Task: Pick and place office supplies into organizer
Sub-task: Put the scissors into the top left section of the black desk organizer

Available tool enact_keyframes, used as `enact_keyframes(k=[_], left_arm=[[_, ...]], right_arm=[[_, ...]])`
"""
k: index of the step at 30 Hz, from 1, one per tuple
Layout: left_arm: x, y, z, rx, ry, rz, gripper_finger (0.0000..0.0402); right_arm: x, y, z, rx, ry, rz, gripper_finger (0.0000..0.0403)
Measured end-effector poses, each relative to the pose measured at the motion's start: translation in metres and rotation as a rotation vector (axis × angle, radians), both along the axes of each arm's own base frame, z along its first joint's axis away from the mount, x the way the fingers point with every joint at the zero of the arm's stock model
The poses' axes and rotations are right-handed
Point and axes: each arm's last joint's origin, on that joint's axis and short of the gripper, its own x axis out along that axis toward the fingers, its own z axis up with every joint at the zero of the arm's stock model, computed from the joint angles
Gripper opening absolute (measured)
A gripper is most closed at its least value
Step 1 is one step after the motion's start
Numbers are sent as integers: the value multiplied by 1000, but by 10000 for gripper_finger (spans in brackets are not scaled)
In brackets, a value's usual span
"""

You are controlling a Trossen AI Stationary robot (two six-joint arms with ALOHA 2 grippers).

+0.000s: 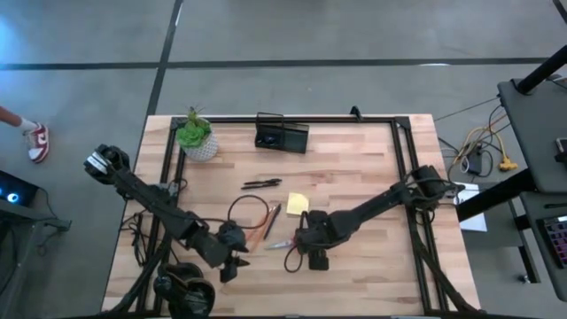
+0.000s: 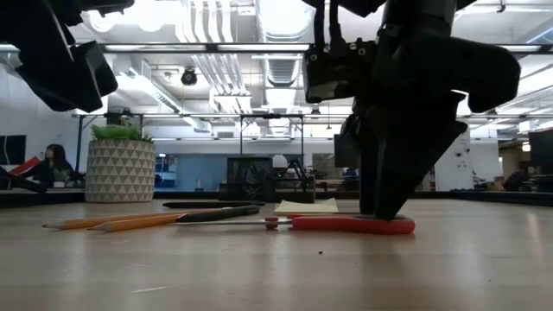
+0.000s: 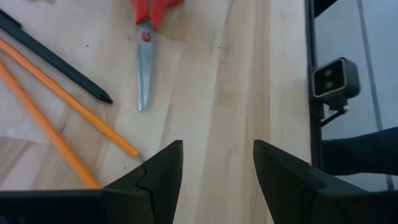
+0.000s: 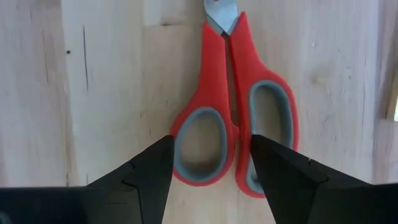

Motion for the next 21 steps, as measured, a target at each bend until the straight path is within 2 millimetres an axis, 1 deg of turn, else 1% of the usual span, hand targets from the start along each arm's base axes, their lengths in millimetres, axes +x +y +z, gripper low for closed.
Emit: enact_keyframes(k=[2, 6, 8, 12, 16, 18, 21], left_arm=[[0, 0, 0, 8, -3, -9, 180], [0, 0, 0, 56, -17, -53, 180], [-2, 1, -2, 82, -13, -71, 180], [-7, 5, -3, 101, 8, -76, 180], [-8, 6, -2, 101, 9, -75, 180], [-9, 6, -2, 102, 11, -75, 180], [-8, 6, -2, 97, 12, -71, 180]], right_arm=[[0, -2, 5, 6, -10, -10, 206], [0, -9, 5, -60, -26, -34, 203], [2, -14, 6, -64, -27, -29, 203], [6, -17, -5, -32, 10, -24, 203], [7, -16, -16, -34, 40, -18, 200], [7, -16, -19, -28, 51, -11, 187], [7, -16, -20, -34, 51, 1, 143]])
